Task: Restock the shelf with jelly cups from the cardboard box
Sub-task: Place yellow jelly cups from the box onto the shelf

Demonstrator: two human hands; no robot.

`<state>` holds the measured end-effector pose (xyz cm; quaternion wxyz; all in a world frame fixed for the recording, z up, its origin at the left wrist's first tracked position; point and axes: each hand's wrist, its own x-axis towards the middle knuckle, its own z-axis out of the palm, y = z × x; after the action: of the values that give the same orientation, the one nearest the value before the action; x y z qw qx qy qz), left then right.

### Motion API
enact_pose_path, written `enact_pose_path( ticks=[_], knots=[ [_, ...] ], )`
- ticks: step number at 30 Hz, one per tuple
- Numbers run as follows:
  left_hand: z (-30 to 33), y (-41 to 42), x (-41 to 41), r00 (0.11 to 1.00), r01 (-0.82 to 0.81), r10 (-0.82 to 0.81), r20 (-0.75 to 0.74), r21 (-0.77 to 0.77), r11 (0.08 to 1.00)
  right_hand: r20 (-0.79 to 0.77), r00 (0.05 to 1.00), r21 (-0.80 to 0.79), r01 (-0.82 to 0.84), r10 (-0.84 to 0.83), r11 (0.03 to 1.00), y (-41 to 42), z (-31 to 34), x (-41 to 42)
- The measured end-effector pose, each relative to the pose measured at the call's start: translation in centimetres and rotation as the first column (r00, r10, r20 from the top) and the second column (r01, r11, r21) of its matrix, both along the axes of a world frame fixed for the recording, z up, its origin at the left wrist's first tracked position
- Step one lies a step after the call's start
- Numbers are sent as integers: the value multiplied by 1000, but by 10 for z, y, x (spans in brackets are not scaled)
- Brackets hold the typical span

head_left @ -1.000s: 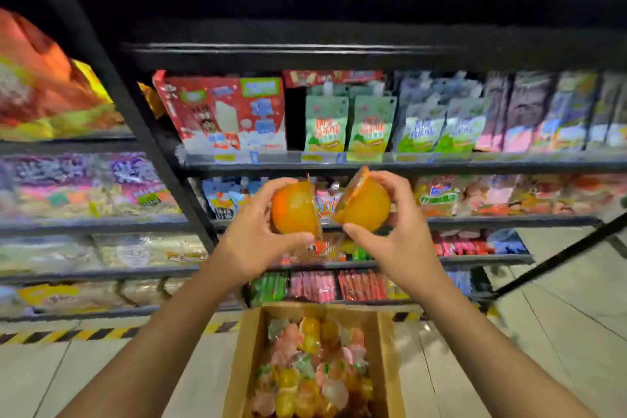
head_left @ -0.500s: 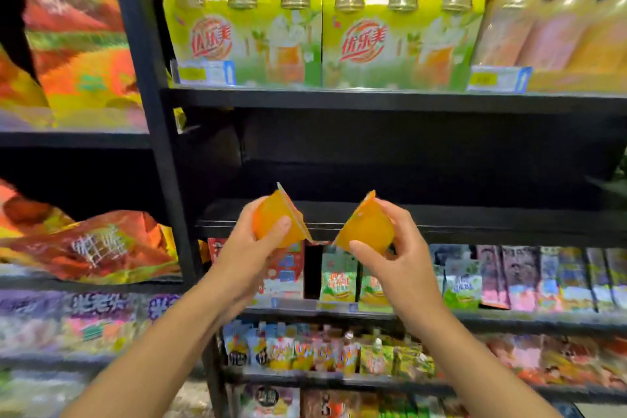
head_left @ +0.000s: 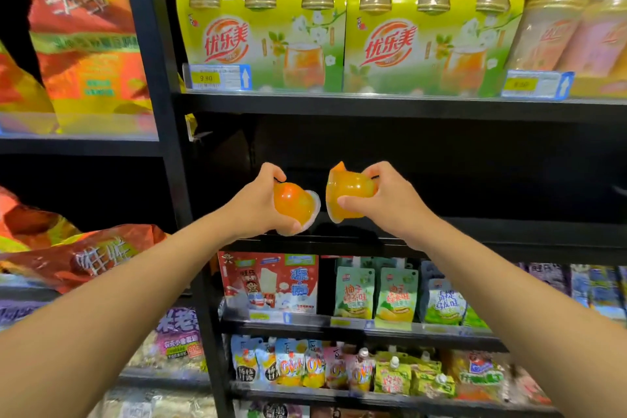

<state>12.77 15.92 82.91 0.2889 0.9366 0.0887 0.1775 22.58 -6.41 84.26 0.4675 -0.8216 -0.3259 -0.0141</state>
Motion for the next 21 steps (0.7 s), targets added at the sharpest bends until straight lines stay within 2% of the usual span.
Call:
enact_pose_path(
  ticks=[5,9,13,17,19,21],
  knots=[
    [-11,22,13,1000,-26,27,15,-52,998,48,999,-83,10,-6,996,17,-12,13],
    [-17,32,20,1000,2,-1,14,-107,994,52,999,-1,-7,7,1000,35,-14,18],
    [-24,39,23,995,10,17,93,-281,960,23,1000,90,-18,16,996,50,-15,22],
    [-32,42,27,988,-24,97,121,-495,869,-101,995,223,-1,24,975,59,-19,24],
    [-38,41,30,988,-27,121,100,-650,759,-152,988,290,25,20,957,66,-20,25],
    [-46,39,35,988,-27,131,83,-742,670,-208,978,334,69,3,940,74,-22,26]
  ],
)
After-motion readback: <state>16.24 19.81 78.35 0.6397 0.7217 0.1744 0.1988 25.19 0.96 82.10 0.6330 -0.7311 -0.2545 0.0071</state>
